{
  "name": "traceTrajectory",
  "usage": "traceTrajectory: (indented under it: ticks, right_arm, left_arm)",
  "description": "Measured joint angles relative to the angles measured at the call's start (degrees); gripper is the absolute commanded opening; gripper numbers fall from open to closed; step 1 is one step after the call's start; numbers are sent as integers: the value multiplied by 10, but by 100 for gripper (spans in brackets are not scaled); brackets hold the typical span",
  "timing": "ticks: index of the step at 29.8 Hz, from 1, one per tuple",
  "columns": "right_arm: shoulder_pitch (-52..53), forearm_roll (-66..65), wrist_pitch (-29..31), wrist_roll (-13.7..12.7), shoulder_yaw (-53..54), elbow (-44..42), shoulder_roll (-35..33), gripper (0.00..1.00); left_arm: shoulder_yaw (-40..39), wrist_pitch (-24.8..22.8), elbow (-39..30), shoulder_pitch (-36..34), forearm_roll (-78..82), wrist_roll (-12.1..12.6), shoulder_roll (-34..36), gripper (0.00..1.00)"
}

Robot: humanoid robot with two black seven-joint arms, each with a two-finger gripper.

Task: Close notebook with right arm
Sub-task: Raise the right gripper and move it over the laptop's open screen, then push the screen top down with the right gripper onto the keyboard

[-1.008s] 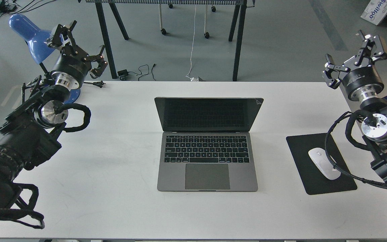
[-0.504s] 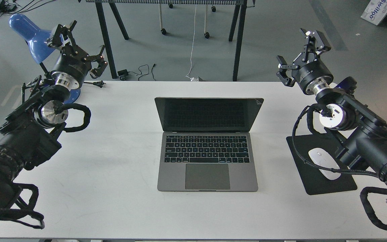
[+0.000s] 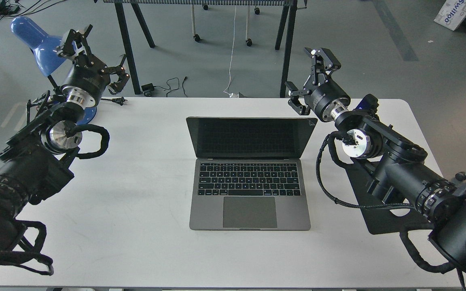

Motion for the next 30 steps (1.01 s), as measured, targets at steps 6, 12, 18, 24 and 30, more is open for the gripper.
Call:
traceTrajectory:
  ticks: [6,12,18,24,30]
  right_arm:
    - [-30,1,1,-12,-10,83,-21,100]
    - [-66,-1,-1,-20,-13,163,-56,100]
    - [-87,-1,-3,-20,-40,218,-101,100]
    - [-113,-3,-4,-18,-67,241,-127,100]
    - [-128,-3,-3,-16,-88,246,-132,100]
  left_arm:
    - [1,0,0,0,0,0,0,100]
    - [2,0,0,0,0,0,0,100]
    - [2,0,0,0,0,0,0,100]
    - [3,0,0,0,0,0,0,100]
    - [3,0,0,0,0,0,0,100]
